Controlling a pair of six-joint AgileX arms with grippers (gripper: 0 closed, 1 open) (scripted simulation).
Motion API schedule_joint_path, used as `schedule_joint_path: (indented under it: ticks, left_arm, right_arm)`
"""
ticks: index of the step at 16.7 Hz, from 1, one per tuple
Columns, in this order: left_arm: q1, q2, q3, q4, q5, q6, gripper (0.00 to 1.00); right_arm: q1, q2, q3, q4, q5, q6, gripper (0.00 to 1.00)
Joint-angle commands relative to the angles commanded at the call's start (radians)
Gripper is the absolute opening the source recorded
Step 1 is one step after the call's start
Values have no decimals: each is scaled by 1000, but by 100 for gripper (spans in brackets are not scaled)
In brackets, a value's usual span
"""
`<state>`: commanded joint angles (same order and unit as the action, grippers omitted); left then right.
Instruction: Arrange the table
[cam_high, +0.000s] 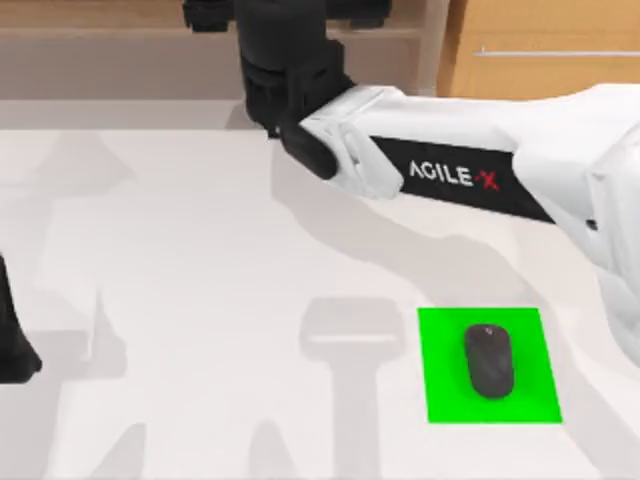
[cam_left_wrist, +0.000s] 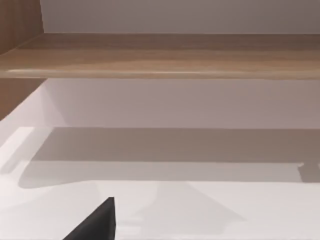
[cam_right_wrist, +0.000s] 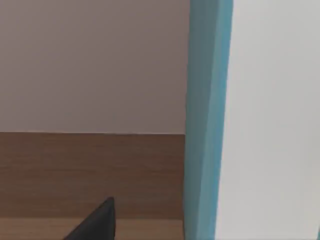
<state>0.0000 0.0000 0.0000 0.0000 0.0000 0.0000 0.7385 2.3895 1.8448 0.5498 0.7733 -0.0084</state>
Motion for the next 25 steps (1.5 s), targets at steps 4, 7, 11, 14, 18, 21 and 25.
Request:
schedule_joint_path:
  ticks: [4, 7, 11, 14, 18, 21, 25]
  left_arm:
    - [0, 0, 0, 0, 0, 0, 100]
    - [0, 0, 0, 0, 0, 0, 100]
    - [0, 0, 0, 0, 0, 0, 100]
    - [0, 0, 0, 0, 0, 0, 100]
    - [0, 0, 0, 0, 0, 0, 100]
    - [0, 0, 0, 0, 0, 0, 100]
    - [0, 0, 0, 0, 0, 0, 100]
  right_arm:
    - [2, -3, 1, -1, -2, -1, 100]
    - [-9, 27, 48, -21, -9, 0, 100]
    - [-25, 61, 112, -49, -24, -1, 100]
    - [-26, 63, 116, -52, -25, -1, 100]
    - [-26, 63, 116, -52, -25, -1, 77]
    - [-26, 63, 116, -52, -25, -1, 55]
    - [-26, 63, 116, -52, -25, -1, 25]
